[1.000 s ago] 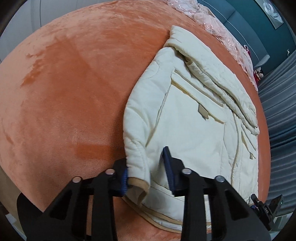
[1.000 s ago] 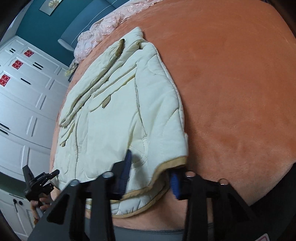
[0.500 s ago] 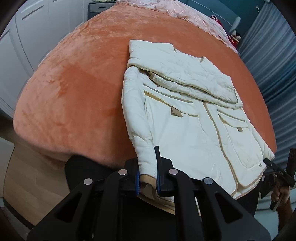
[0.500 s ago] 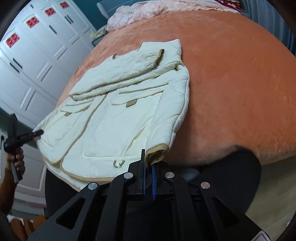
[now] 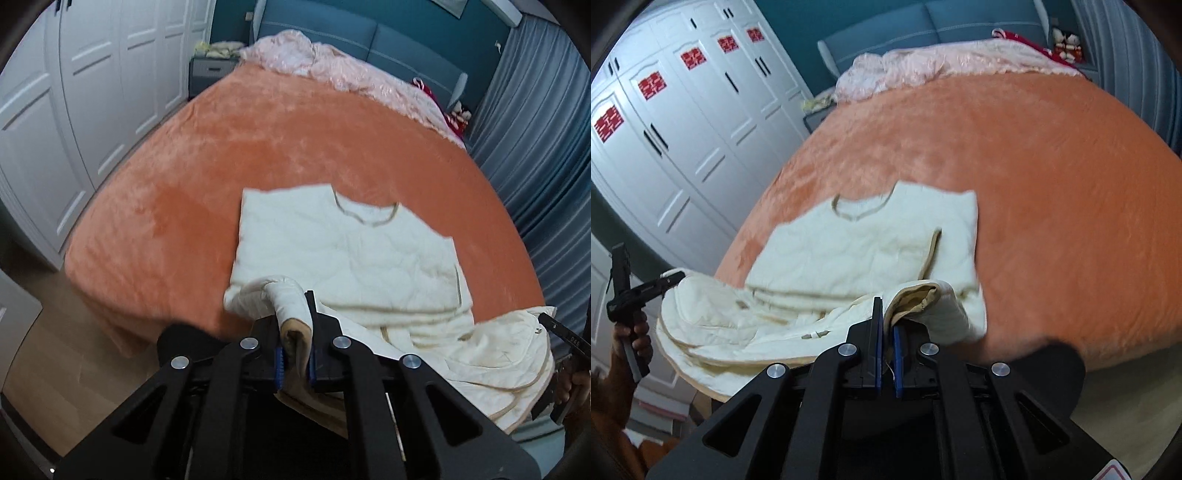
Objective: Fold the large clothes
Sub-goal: 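Lift the held hem with both grippers and fold it toward the collar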
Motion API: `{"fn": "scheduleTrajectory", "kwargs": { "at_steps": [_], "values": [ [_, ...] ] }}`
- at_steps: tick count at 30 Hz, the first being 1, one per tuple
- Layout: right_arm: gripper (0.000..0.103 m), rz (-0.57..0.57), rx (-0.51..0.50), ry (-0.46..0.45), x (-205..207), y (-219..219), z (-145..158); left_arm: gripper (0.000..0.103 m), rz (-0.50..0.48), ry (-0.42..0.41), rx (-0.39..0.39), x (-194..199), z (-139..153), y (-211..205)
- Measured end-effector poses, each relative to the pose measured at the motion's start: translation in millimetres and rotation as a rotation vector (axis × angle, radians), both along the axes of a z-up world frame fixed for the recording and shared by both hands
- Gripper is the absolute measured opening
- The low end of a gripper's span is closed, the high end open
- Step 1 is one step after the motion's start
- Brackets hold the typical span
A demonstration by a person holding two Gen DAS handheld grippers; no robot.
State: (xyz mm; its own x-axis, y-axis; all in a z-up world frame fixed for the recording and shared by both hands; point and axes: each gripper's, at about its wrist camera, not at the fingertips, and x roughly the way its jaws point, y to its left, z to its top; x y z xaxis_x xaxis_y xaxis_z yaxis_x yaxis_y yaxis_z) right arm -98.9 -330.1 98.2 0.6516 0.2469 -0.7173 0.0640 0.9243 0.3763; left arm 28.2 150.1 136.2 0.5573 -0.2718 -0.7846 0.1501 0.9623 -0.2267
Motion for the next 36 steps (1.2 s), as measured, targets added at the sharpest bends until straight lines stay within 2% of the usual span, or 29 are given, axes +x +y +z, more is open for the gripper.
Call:
{"fn": "scheduleTrajectory", "kwargs": {
  "at_steps": [2, 5, 9, 13, 15, 19, 22, 23, 24, 25, 26, 27, 28, 29, 31, 32, 33, 36],
  "values": [
    [0.004, -0.061, 0.024, -0.069, 28, -13, 1, 0.008, 0.034, -0.048, -0.023, 34, 1, -5],
    [0.004, -0.148, 0.067, -0.129, 76, -28, -9, 0.008, 0.067, -0.087, -0.015, 82, -6, -21],
    [0.004, -0.220, 0.052, -0.132, 135, -33, -32, 0.008, 0.102, -0.097, 0.031, 137, -28, -44],
    [0.004, -0.284, 0.077, -0.104, 177, -41, -62, 0.008, 0.144, -0.052, 0.107, 189, -67, -61],
    [0.004, -0.305, 0.073, -0.085, 190, -43, -76, 0.010, 0.160, -0.034, 0.134, 202, -86, -65],
    [0.007, -0.330, 0.039, -0.048, 209, -42, -96, 0.013, 0.181, 0.041, 0.140, 224, -124, -64],
    [0.014, -0.370, 0.095, -0.079, 206, -44, -97, 0.017, 0.172, 0.095, 0.103, 231, -140, -56],
    [0.018, -0.382, 0.110, -0.105, 203, -45, -94, 0.019, 0.170, 0.093, 0.078, 229, -138, -52],
    [0.027, -0.394, 0.115, -0.143, 198, -45, -87, 0.020, 0.170, 0.084, 0.049, 226, -133, -47],
    [0.033, -0.410, 0.112, -0.180, 193, -47, -82, 0.023, 0.169, 0.064, 0.010, 219, -124, -39],
    [0.046, -0.424, 0.109, -0.216, 187, -48, -77, 0.030, 0.169, 0.040, -0.024, 214, -117, -34],
    [0.053, -0.432, 0.108, -0.246, 179, -49, -71, 0.034, 0.170, 0.004, -0.059, 207, -107, -29],
    [0.054, -0.432, 0.105, -0.260, 176, -49, -68, 0.050, 0.188, -0.054, -0.071, 197, -93, -23],
    [0.054, -0.427, 0.098, -0.263, 173, -50, -65, 0.076, 0.239, -0.131, -0.038, 190, -79, -19],
    [0.056, -0.411, 0.078, -0.248, 168, -48, -64, 0.095, 0.298, -0.304, 0.021, 172, -48, -13],
    [0.059, -0.403, 0.066, -0.238, 168, -47, -65, 0.095, 0.283, -0.335, 0.036, 170, -38, -12],
    [0.061, -0.396, 0.055, -0.227, 168, -45, -67, 0.095, 0.263, -0.332, 0.060, 172, -32, -15],
    [0.061, -0.388, 0.037, -0.181, 172, -43, -78, 0.095, 0.184, -0.252, 0.086, 187, -38, -25]
  ]
}}
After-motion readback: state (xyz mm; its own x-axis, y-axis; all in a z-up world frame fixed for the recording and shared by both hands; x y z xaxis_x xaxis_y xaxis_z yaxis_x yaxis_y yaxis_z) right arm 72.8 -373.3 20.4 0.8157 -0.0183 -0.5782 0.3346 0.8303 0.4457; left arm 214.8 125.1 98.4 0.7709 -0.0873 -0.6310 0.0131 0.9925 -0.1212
